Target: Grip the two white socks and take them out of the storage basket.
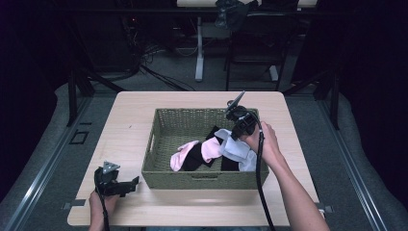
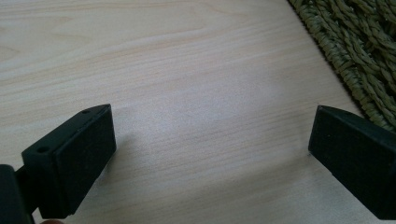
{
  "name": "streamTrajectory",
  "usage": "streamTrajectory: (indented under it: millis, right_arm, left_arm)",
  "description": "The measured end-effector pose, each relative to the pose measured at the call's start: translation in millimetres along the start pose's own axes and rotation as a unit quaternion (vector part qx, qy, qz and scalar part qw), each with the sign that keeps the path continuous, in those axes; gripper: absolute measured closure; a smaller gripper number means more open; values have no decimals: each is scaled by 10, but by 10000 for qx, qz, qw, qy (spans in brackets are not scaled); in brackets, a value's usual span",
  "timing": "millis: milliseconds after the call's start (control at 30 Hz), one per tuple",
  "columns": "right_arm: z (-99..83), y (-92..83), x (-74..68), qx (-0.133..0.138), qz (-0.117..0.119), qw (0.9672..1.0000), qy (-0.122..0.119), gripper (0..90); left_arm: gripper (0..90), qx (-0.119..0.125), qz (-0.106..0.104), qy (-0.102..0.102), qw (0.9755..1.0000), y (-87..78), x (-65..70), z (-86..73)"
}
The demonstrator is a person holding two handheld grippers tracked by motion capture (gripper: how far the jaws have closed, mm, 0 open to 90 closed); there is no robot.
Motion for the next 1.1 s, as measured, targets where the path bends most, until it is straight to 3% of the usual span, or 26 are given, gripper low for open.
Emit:
streamTrajectory:
  millis: [333,1100]
  right_arm:
    - [97,-308,13,304,33,9995,-21,856]
    - [237,-665,36,586,-74,9982,-114,857]
  left_arm:
    - [7,12,-9,2,10000,-1,0,0]
    - [8,26,-14,7,10000,1,-4,-2]
Point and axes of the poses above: each handheld gripper's, and its own axes: y roughly forward along the jaws, z roughly out of its top, x roughly to its right, the point moved 2 cm from there along y, roughly forward along the jaws, and after that the axes turned 9 degrees about x, right-handed, at the moved point
